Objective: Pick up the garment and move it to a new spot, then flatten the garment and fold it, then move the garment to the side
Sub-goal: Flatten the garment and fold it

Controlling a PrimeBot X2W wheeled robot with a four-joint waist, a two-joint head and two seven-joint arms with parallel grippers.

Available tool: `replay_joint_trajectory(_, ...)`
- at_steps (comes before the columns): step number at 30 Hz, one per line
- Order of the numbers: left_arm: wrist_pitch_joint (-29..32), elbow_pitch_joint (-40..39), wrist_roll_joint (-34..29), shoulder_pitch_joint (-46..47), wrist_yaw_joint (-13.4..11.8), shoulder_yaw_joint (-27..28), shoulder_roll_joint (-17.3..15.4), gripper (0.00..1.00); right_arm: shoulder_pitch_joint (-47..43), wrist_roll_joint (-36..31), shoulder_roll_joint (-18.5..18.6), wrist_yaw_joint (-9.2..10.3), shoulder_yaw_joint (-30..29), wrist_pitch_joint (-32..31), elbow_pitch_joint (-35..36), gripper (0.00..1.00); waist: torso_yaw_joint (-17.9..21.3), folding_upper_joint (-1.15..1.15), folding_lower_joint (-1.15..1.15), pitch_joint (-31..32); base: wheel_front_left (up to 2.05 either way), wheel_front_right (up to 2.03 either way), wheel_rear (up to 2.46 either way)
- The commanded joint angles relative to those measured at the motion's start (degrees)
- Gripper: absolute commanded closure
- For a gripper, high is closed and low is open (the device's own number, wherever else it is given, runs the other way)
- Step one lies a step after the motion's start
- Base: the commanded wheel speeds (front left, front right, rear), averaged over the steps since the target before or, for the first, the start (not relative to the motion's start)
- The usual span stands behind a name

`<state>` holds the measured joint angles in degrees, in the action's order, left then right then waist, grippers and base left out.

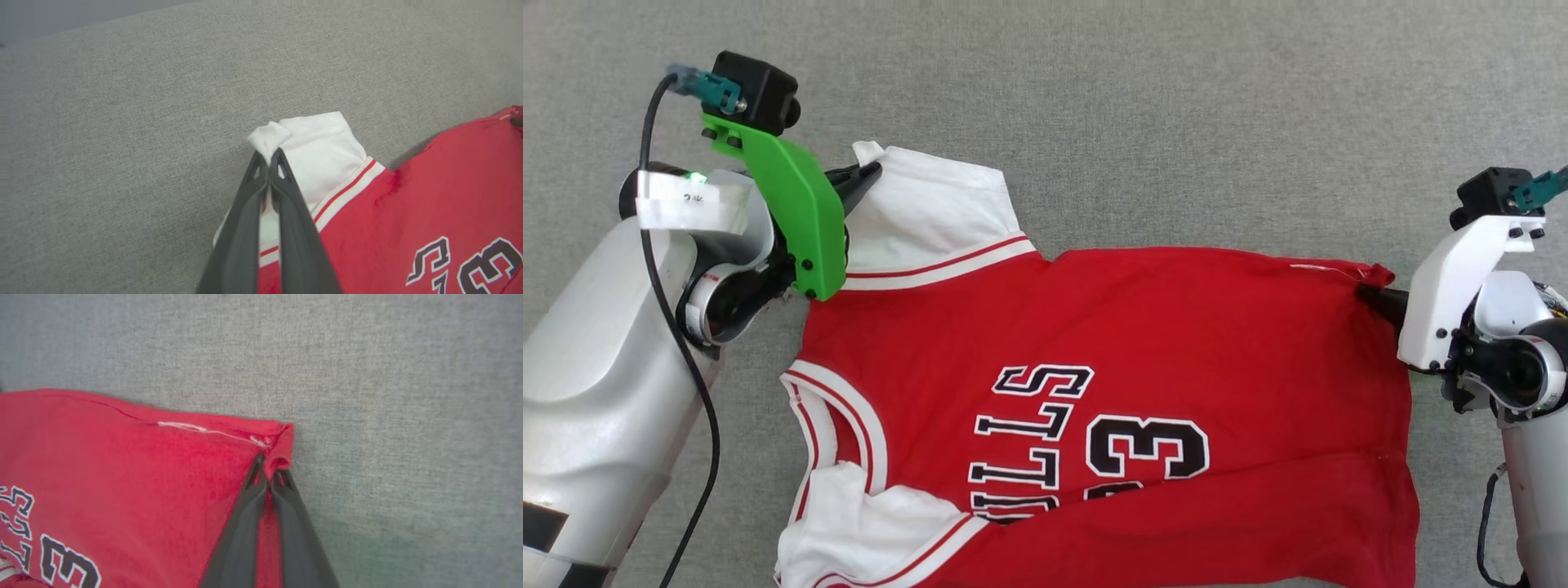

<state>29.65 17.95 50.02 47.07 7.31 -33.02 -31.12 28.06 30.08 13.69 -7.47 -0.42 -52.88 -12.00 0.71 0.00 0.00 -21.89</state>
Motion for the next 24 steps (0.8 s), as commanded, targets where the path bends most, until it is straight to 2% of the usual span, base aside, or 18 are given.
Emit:
replay_joint_trajectory(1, -1.1, -0.33, 0.6, -1.56, -0.22, 0.53, -0.72, 1.0, -1.63, 0.6, -0.9, -0.02, -0.75, 1.0, 0.86, 1.0, -0.28, 0.0, 0.0, 2.25, 0.0, 0.0, 0.0)
replay_joint_trajectory(8, -7.01, -4.1, 1.88, -9.85, -2.62, 3.33, -2.87, 1.0, -8.55, 0.14, -2.14, -0.02, -3.79, 4.24, 6.52, 1.0, -1.4, 0.0, 0.0, 8.11, 0.0, 0.0, 0.0)
replay_joint_trajectory(15, -11.77, -11.8, 5.17, -24.77, -6.72, 5.76, -4.89, 1.0, -18.14, 0.94, -3.75, -0.02, -5.93, 6.34, 10.25, 1.0, -3.13, 0.0, 0.0, 12.83, 0.0, 0.0, 0.0)
replay_joint_trajectory(19, -13.72, -16.51, 5.84, -32.05, -9.85, 6.61, -5.85, 1.0, -22.41, 1.21, -5.19, -0.02, -7.34, 7.12, 10.86, 1.0, -4.26, 0.0, 0.0, 14.16, 0.0, 0.0, 0.0)
replay_joint_trajectory(24, -15.41, -20.65, 6.59, -40.13, -12.54, 6.38, -6.1, 1.0, -26.85, 0.87, -6.68, -0.02, -8.72, 9.17, 10.94, 1.0, -5.04, 0.0, 0.0, 15.31, 0.0, 0.0, 0.0)
